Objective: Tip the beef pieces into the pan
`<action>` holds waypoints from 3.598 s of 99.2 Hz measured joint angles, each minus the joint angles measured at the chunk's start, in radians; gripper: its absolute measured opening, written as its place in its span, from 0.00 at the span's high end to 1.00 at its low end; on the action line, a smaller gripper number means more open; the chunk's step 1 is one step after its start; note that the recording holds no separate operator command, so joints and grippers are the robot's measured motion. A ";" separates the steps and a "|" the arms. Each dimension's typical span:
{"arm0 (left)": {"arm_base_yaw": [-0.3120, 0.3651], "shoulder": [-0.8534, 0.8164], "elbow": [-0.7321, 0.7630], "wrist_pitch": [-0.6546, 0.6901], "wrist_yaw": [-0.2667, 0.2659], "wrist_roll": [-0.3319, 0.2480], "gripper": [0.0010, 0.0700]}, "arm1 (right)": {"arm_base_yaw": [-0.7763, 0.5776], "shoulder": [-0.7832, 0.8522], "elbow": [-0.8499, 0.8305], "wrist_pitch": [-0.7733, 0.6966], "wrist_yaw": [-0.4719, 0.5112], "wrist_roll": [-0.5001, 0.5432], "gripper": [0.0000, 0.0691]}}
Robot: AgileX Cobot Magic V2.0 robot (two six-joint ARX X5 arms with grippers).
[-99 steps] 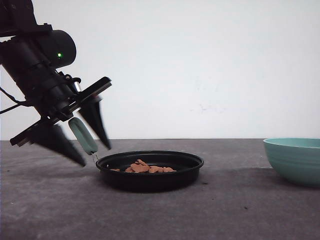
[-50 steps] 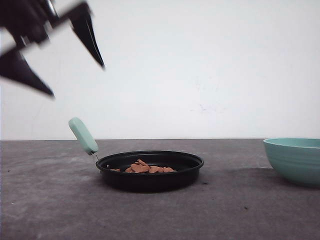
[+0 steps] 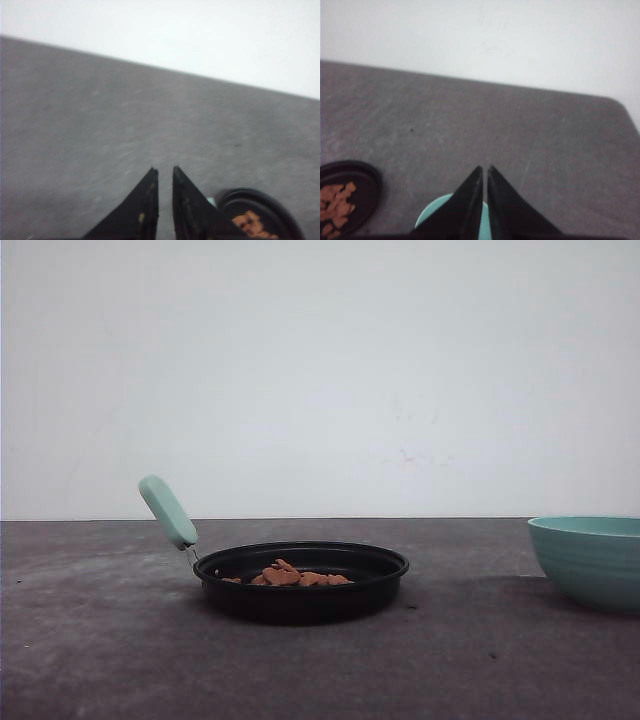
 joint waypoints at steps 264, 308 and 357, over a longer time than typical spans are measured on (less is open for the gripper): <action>0.000 -0.263 0.000 -0.041 -0.008 0.014 0.98 | -0.158 -0.387 -0.772 0.435 -0.183 0.083 0.98; 0.167 -0.400 -0.349 0.160 0.002 0.072 0.98 | -0.158 -0.387 -0.772 0.435 -0.183 0.081 0.98; 0.231 -0.545 -0.781 0.253 0.018 0.146 0.98 | -0.158 -0.387 -0.772 0.435 -0.184 0.081 0.98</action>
